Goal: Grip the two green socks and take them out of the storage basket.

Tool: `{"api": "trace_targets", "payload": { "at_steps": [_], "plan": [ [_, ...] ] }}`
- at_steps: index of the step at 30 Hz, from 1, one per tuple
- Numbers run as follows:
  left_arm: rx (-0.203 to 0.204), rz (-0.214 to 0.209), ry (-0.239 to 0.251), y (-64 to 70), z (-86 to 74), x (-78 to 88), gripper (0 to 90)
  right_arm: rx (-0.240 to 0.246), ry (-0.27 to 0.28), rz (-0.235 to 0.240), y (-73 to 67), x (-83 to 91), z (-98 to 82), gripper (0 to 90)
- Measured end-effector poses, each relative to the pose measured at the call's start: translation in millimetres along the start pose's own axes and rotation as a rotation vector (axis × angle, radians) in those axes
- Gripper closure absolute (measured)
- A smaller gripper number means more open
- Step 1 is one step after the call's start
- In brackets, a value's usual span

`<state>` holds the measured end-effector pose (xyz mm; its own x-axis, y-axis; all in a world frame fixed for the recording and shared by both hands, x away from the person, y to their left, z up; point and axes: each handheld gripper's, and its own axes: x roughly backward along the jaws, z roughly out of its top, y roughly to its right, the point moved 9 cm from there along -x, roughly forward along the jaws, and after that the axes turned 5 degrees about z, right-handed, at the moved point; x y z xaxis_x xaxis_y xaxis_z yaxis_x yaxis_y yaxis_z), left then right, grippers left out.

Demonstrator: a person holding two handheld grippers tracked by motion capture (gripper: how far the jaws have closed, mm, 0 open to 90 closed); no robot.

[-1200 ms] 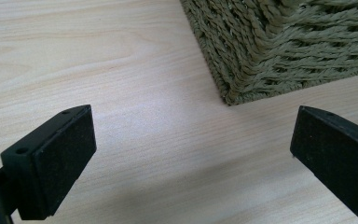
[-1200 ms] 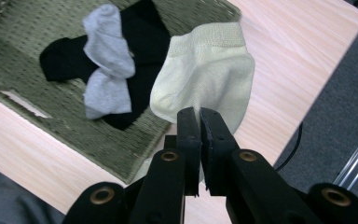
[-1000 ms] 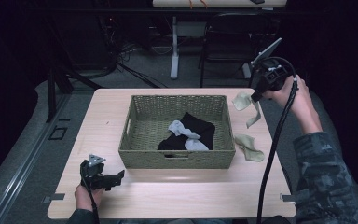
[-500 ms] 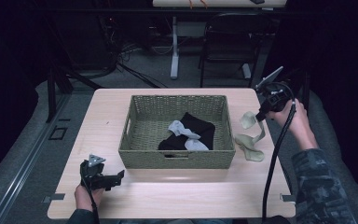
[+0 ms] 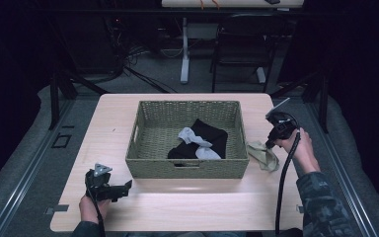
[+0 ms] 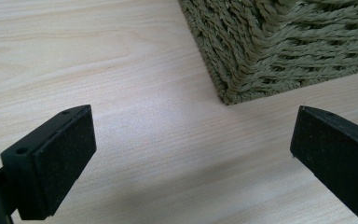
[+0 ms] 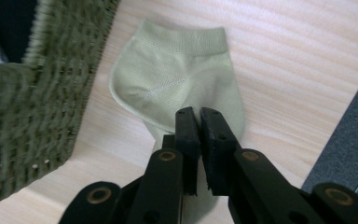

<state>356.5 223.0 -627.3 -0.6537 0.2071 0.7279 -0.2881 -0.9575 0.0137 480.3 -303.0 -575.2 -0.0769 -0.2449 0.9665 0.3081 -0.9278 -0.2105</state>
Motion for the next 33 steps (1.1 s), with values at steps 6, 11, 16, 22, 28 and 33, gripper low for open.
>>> {"api": "trace_targets", "payload": {
  "at_steps": [6,11,16,22,28,33],
  "plan": [
    [0.001,0.001,0.001,0.1,0.0,-0.6,0.0,0.014,0.014,-0.007,-1.0,-0.8,-0.1,69.9],
    [0.0,0.001,0.001,-0.1,0.1,-0.2,0.1,0.036,0.061,-0.004,-8.3,14.4,-1.5,54.3],
    [0.0,0.003,0.003,0.2,0.3,-0.4,0.0,0.084,0.11,0.004,-19.5,36.6,-9.5,33.0],
    [0.0,0.002,0.005,0.2,0.5,-0.5,0.1,0.127,0.185,0.016,-35.6,57.4,-22.4,13.4],
    [0.0,0.002,0.005,0.3,0.6,-0.4,0.0,0.17,0.231,0.017,-48.3,65.9,-38.0,6.2],
    [0.0,0.003,0.008,0.5,0.9,-0.4,0.0,0.18,0.255,0.012,-54.8,64.4,-53.3,3.8]
  ]
}}
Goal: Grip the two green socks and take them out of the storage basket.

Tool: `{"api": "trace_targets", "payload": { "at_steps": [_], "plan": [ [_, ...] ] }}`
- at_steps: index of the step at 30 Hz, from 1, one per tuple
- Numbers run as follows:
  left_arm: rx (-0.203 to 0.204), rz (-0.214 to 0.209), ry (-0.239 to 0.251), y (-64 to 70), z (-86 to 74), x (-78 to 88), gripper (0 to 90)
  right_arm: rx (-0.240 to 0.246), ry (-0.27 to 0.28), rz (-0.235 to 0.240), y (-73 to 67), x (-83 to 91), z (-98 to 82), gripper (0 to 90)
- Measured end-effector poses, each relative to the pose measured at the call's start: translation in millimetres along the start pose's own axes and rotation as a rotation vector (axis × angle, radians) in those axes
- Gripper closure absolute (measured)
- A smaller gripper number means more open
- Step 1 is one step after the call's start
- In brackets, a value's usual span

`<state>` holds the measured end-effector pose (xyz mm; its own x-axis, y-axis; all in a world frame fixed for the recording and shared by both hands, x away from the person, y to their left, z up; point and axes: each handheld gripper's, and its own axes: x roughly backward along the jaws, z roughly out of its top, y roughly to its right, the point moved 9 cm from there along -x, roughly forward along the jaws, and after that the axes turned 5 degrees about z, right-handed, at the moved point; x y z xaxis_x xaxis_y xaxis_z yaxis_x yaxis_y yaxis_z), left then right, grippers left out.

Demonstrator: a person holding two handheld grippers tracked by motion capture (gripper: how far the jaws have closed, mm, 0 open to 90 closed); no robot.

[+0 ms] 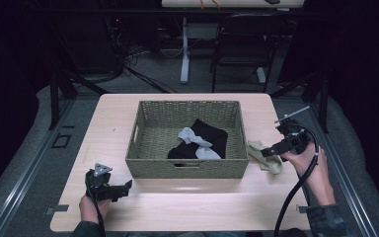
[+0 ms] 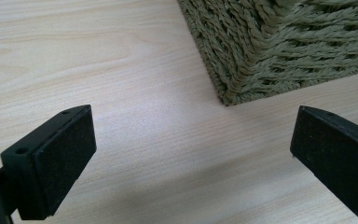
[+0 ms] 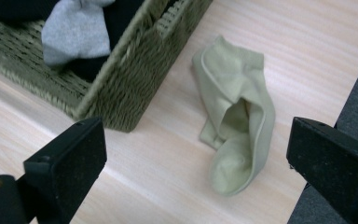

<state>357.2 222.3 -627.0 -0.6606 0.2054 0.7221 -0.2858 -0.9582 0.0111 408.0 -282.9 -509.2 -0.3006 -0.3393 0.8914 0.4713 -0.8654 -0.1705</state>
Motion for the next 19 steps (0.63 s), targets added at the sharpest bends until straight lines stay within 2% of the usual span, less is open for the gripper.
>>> {"api": "trace_targets", "payload": {
  "at_steps": [5,7,10,11,12,14,15,19],
  "plan": [
    [-0.001,0.001,0.002,0.0,0.3,0.0,0.0,-0.028,0.034,0.02,-6.2,-7.0,-18.2,2.7],
    [-0.002,-0.002,-0.003,0.3,0.2,0.2,0.0,-0.028,0.023,0.016,-6.4,-12.3,-27.0,2.3],
    [-0.004,0.0,-0.004,0.4,0.3,-0.5,0.0,-0.038,0.021,0.044,-9.2,-22.0,-37.1,1.4],
    [-0.003,0.0,-0.004,0.4,0.4,-0.7,0.0,-0.035,0.008,0.036,-7.1,-25.1,-42.0,1.3],
    [-0.005,0.001,-0.003,0.2,0.5,-0.7,0.0,-0.041,0.004,0.045,-8.0,-27.9,-43.8,1.2],
    [-0.009,0.001,-0.004,0.5,0.7,-1.0,0.0,-0.03,-0.024,0.029,-4.5,-28.3,-47.3,1.0],
    [-0.009,0.001,-0.003,0.6,0.8,-1.0,0.0,-0.044,-0.004,0.048,-5.6,-28.6,-46.4,0.9],
    [-0.009,0.003,-0.002,0.6,1.5,-1.6,0.0,-0.057,0.015,0.045,0.4,-27.2,-48.3,1.3]
  ]
}}
